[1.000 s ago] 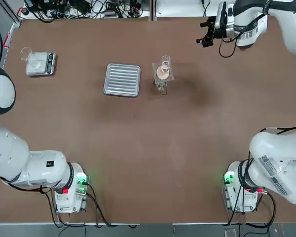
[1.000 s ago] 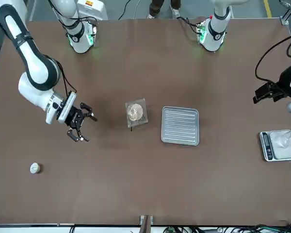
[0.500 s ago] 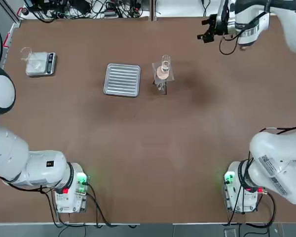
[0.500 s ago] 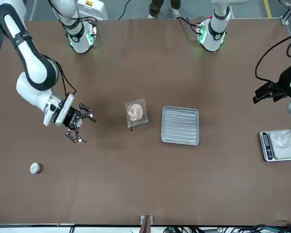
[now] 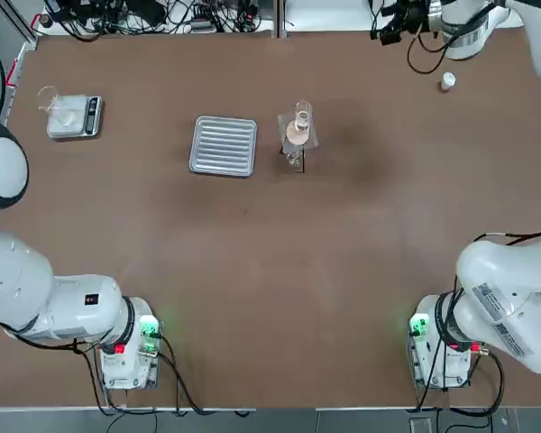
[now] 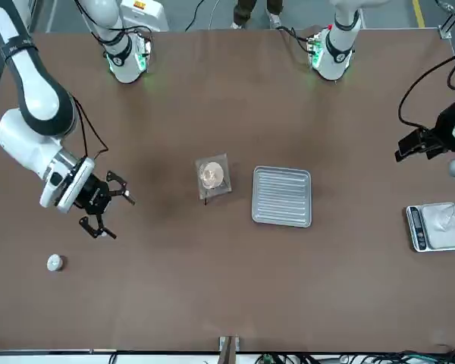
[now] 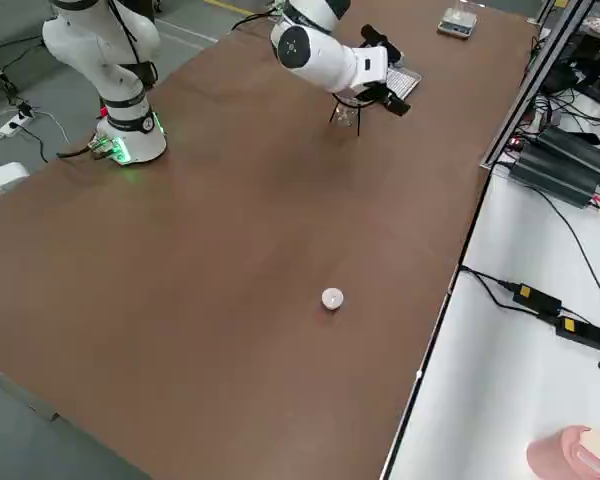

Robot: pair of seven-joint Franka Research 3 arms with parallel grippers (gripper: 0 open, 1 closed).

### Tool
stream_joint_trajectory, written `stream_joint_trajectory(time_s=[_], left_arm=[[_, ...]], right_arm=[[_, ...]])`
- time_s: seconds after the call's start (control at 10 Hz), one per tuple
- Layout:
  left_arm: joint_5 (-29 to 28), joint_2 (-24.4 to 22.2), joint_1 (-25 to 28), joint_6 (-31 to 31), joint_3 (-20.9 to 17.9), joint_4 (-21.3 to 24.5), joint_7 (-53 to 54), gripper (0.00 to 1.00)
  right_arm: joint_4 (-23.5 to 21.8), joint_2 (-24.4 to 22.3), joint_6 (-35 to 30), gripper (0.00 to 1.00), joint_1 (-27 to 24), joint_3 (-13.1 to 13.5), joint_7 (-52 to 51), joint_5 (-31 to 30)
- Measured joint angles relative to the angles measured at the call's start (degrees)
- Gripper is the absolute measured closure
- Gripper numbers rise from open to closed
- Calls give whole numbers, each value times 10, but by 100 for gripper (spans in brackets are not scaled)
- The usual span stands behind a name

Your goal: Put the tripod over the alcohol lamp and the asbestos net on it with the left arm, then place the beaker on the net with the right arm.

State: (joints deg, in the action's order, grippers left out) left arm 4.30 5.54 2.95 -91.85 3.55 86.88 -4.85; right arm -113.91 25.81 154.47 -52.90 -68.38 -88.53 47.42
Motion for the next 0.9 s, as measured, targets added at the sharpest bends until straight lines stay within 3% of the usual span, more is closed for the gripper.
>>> stream_joint_trajectory(time_s=[0.4, 0.7, 0.9], left_arm=[[0, 0, 0, 0, 0, 0, 0, 0], [0, 0, -1, 0, 0, 0, 0, 0], [0, 0, -1, 0, 0, 0, 0, 0]], right_arm=[[57, 0, -32, 0, 5, 16, 253, -166], [99, 1, -50, 0, 41, 68, 393, -241], [110, 1, -50, 0, 51, 76, 496, -300]])
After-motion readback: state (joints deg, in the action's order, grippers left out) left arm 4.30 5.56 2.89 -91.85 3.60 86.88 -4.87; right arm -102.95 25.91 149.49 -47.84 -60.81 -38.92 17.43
